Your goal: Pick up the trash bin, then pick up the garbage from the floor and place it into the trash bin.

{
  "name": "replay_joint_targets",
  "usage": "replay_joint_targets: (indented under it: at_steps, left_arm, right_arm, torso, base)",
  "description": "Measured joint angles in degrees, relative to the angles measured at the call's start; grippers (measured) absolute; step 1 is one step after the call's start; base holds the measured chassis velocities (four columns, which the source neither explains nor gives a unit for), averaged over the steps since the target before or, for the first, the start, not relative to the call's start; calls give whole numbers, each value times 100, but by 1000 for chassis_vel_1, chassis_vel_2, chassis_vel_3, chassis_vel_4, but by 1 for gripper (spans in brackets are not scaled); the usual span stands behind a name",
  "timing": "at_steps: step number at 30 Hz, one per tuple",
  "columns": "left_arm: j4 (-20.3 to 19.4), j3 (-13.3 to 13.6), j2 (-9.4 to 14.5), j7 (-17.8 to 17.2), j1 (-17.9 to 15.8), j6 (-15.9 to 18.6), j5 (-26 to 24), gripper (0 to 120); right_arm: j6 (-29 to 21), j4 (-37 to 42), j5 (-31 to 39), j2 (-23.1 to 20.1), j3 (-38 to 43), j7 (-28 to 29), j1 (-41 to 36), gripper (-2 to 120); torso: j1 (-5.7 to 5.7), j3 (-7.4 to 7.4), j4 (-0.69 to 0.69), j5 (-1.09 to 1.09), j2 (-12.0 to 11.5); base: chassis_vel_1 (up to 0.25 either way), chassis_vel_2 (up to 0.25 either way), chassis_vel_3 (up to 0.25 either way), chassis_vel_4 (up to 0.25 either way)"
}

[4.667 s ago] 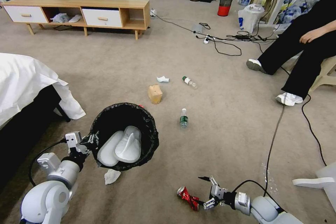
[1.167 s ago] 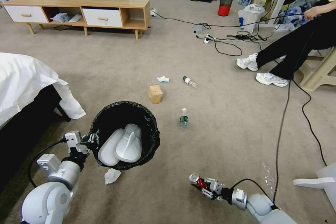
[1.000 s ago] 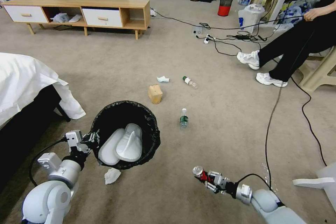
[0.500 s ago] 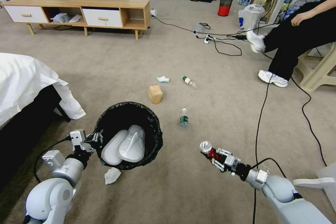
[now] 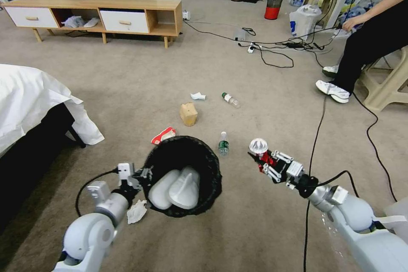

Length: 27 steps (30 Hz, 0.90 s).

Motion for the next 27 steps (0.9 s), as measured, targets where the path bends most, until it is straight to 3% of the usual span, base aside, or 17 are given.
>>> replay_joint_targets:
  at_steps: [19, 22, 25, 27]
  left_arm:
    - [715, 1129, 48, -290, -917, -154, -293, 3]
    - [996, 1543, 56, -299, -1229, -293, -537, 3]
    - [1081, 1675, 44, -298, -1324, -343, -622, 3]
    - [1244, 1933, 15, -288, -1529, -453, -749, 3]
  right_arm:
    - [-116, 570, 294, -89, 56, -29, -200, 23]
    - [-117, 624, 287, -95, 70, -83, -324, 23]
    - [-117, 632, 277, -95, 70, -93, -355, 23]
    - [-116, 634, 247, -95, 52, -102, -386, 23]
  torso:
    - [0, 0, 0, 0, 0]
    - [0, 0, 0, 0, 0]
    - [0, 0, 0, 0, 0]
    - [0, 0, 0, 1, 0]
  base:
    - [0, 0, 0, 0]
    - [0, 0, 0, 0]
    - [0, 0, 0, 0]
    - [0, 0, 0, 0]
